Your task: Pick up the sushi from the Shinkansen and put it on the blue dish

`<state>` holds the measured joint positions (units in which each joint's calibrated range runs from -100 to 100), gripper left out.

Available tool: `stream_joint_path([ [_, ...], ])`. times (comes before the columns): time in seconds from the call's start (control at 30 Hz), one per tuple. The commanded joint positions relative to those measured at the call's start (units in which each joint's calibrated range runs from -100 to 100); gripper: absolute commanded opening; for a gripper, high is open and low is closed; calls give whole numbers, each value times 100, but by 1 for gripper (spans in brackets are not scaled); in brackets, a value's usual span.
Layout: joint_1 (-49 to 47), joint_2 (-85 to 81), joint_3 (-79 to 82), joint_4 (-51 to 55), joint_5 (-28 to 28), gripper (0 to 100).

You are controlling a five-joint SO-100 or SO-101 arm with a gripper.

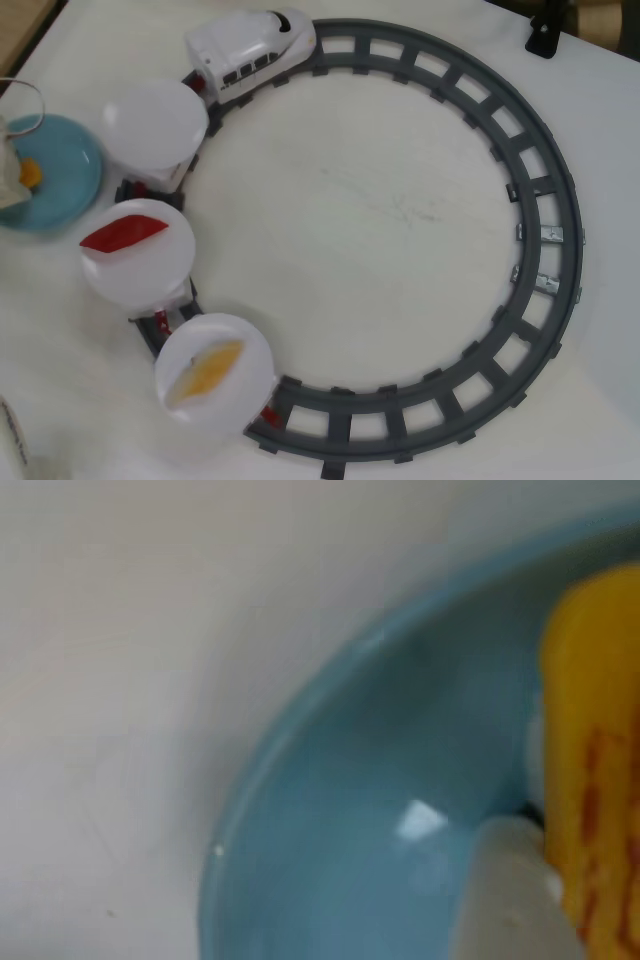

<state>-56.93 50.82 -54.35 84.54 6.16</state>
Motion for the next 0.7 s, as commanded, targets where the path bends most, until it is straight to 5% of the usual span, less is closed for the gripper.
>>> stream_joint_path([
  [0.0,68,-109,-363,111,12,25],
  [0.67,94,-109,-2023,1470,2,25],
])
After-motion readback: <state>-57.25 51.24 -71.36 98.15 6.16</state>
